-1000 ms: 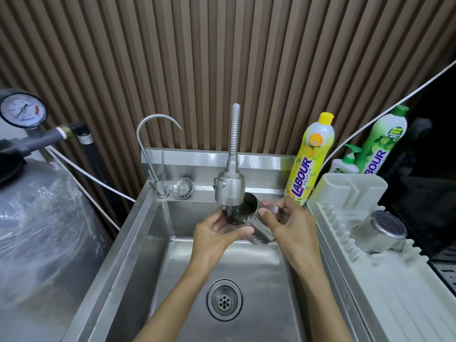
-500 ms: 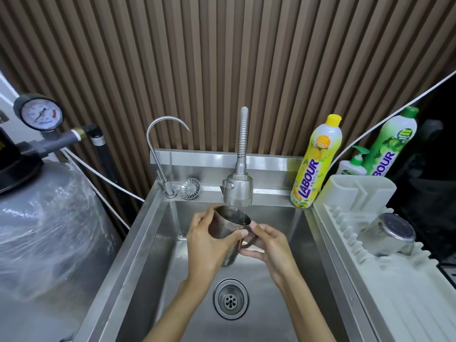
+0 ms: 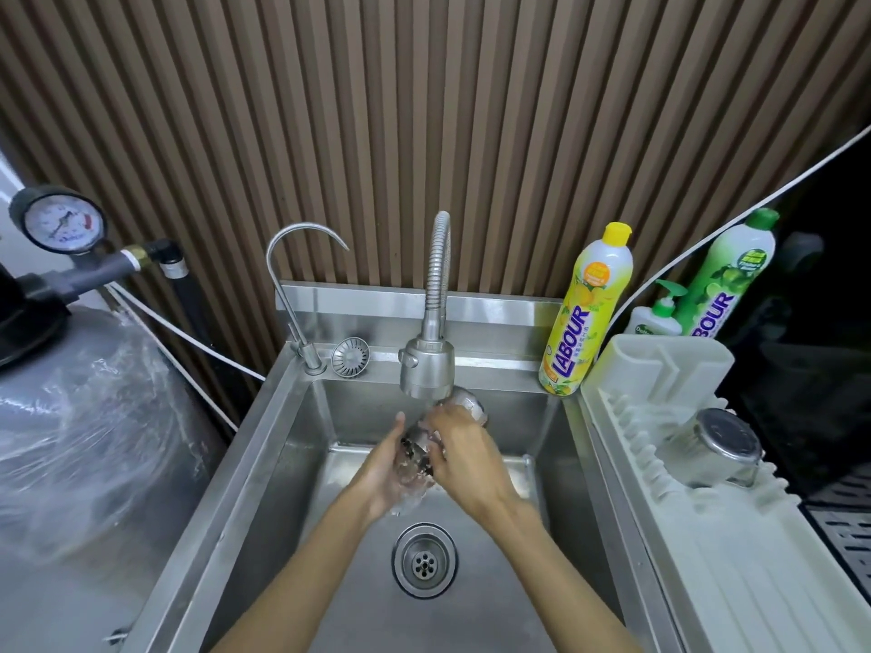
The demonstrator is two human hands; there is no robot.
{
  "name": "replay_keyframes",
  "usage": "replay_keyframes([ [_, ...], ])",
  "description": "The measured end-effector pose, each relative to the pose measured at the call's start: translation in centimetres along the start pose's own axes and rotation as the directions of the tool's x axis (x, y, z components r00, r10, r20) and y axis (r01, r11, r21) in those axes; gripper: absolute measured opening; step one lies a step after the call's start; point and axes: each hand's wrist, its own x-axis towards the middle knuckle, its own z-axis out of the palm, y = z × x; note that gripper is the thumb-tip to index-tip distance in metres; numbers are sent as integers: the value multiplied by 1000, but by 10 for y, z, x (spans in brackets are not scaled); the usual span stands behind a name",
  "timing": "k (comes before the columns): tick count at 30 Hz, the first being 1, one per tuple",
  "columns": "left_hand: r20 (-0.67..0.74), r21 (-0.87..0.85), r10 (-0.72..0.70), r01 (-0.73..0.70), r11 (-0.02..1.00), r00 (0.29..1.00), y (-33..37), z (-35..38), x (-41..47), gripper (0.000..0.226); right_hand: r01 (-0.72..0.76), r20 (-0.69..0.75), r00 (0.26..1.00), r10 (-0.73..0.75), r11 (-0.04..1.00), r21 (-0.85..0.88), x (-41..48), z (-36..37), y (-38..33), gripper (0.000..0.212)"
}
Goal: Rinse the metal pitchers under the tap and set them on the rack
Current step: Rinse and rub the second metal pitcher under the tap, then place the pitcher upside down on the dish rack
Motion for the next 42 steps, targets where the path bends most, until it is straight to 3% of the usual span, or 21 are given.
replay_keyframes([
  [4,36,256,-58,47,965,998,5,12,0,46,167,163,975,-152,983,-81,-8,1,8,37],
  [8,78,275,-89,64,959,993,-2,16,5,59,233,209,955,-209,968,-96,-22,0,20,45],
  [12,100,158,67,-82,984,993,-8,42,2,35,95,88,990,-109,984,150,-29,-13,27,39],
  [15,219,130,160,-192,973,962,-7,70,4,53,-142,3,987,158,874,465,-35,-32,31,55],
  [18,303,175,221,-282,943,927,-11,108,4,61,-213,-139,898,417,690,692,-44,-61,47,51],
  [20,393,147,226,-304,941,891,-17,138,2,59,-234,-165,856,490,651,722,-55,-84,67,59],
  [24,555,74,160,-240,968,817,-35,197,-4,52,-315,-220,776,591,665,677,-93,-130,111,82],
  [27,647,181,142,-332,926,749,-51,237,-5,56,-346,-355,681,640,709,615,-123,-145,141,78],
  [32,651,352,164,-485,800,741,-85,263,7,62,-362,-486,470,737,663,655,-149,-134,175,80],
  [35,680,360,158,-514,779,716,-105,265,10,54,-400,-480,442,758,645,651,-155,-119,192,80],
  [42,646,385,129,-467,797,752,-122,264,16,39,-429,-462,400,791,607,668,-165,-101,204,80],
])
